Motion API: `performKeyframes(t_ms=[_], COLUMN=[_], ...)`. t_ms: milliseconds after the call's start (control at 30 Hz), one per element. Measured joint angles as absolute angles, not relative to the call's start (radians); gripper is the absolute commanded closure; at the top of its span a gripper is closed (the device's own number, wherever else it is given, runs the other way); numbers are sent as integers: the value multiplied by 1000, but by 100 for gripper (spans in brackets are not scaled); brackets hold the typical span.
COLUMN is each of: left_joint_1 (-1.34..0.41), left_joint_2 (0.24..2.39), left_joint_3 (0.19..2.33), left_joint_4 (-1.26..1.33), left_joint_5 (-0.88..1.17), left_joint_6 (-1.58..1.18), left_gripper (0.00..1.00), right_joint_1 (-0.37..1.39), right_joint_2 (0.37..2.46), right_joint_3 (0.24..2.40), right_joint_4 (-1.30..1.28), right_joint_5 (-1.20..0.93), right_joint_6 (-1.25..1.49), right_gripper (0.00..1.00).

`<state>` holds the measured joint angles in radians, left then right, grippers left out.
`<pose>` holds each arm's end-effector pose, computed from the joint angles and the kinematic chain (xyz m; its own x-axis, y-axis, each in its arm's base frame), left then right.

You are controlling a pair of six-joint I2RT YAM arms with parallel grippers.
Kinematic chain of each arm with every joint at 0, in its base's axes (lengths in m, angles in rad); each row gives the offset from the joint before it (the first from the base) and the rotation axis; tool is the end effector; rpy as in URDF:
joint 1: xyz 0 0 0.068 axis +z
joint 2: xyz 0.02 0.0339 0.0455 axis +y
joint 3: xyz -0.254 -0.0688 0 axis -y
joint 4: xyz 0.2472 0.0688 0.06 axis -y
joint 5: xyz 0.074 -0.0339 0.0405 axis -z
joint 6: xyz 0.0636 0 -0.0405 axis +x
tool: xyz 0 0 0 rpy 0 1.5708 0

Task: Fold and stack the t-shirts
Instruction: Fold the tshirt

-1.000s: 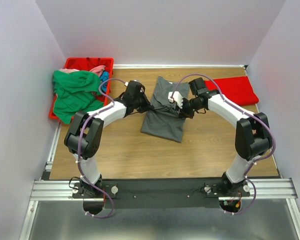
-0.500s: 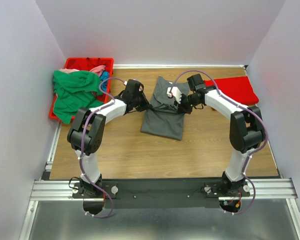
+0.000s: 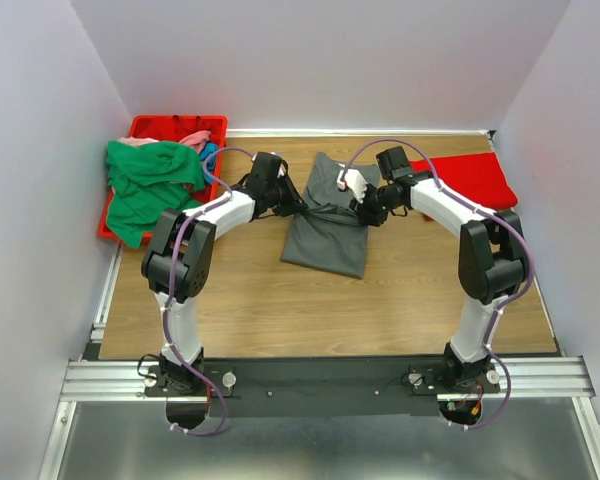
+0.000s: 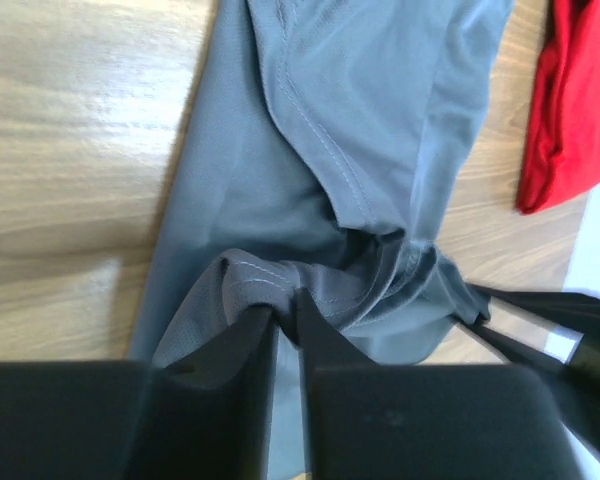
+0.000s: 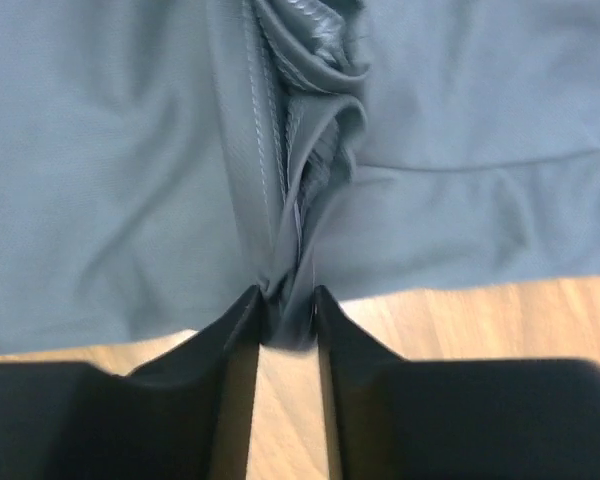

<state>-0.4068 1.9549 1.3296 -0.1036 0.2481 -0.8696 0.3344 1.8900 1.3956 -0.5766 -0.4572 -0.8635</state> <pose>0.4089 -0.1932 0.1626 -0.8162 -0.4548 -0.3562 -0.1114 0.7289 -0.6754 0.3767 0.1606 0.1752 -0.1630 -0.7787 -0.6059 -0.9514 0.2867 -0.1125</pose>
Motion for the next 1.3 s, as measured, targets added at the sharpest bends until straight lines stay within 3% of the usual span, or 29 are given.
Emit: performKeyframes(t_ms=[100, 133, 200, 367, 533, 567, 600, 700, 933, 1133, 1300], left_joint_1=[-395, -389, -377, -356, -355, -355, -355, -355, -355, -355, -355], left_joint_2=[1956, 1956, 1952, 1874, 1691, 1642, 1571, 1403, 1116, 757, 519], left_joint_3=[1334, 1334, 1334, 1329, 1288, 1261, 1221, 1106, 886, 825, 709], left_joint_4=[-107, -107, -102, -79, -20, -2, 6, 29, -74, -113, -68], left_joint_5=[253, 254, 256, 269, 274, 274, 277, 290, 268, 150, 90], left_joint_6=[-844, -839, -822, -767, -663, -641, -614, -541, -377, -216, -151], left_gripper=[38, 37, 22, 22, 27, 29, 35, 41, 44, 39, 36], right_joint_1=[329, 328, 327, 325, 323, 320, 319, 324, 458, 599, 607], right_joint_2=[1890, 1890, 1890, 1874, 1770, 1731, 1690, 1638, 1771, 1964, 2056], right_joint_3=[1394, 1394, 1395, 1400, 1361, 1329, 1296, 1245, 1243, 1386, 1487], right_joint_4=[-519, -498, -437, -353, -316, -324, -350, -393, -433, -458, -452], right_joint_5=[-389, -361, -275, -150, -183, -242, -302, -453, -483, -376, -292], right_joint_6=[-793, -774, -702, -582, -542, -573, -605, -667, -714, -682, -651], right_gripper=[50, 49, 46, 43, 48, 53, 70, 90, 92, 93, 93])
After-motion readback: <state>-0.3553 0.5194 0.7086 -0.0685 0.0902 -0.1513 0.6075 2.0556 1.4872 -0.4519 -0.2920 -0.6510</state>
